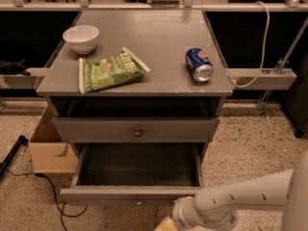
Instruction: Close middle drawer
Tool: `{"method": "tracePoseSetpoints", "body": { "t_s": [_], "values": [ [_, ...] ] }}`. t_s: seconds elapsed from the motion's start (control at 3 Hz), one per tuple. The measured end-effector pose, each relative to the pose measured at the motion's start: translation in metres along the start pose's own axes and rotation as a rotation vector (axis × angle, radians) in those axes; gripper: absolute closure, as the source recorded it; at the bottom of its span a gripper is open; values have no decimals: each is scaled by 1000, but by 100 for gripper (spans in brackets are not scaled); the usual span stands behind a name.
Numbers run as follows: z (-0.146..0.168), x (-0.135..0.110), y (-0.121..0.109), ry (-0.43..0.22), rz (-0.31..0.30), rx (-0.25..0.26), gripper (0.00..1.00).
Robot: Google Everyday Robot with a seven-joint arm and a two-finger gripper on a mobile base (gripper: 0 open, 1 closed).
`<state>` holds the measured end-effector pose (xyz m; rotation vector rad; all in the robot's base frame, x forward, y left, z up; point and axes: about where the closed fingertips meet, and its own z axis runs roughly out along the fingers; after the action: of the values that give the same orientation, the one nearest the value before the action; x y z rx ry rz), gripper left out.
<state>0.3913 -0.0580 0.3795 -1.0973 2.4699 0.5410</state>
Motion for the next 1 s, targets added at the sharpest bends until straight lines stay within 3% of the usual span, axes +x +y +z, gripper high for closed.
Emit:
{"method": "tracePoseSetpoints", "body": {
  "t_s": [0.33, 0.67, 1.0],
  "values": [
    [0, 0, 0, 0, 0, 0, 0],
    [9, -15, -18, 8, -13, 24, 2],
    [9, -15, -18, 8, -13, 24, 10]
  ]
}}
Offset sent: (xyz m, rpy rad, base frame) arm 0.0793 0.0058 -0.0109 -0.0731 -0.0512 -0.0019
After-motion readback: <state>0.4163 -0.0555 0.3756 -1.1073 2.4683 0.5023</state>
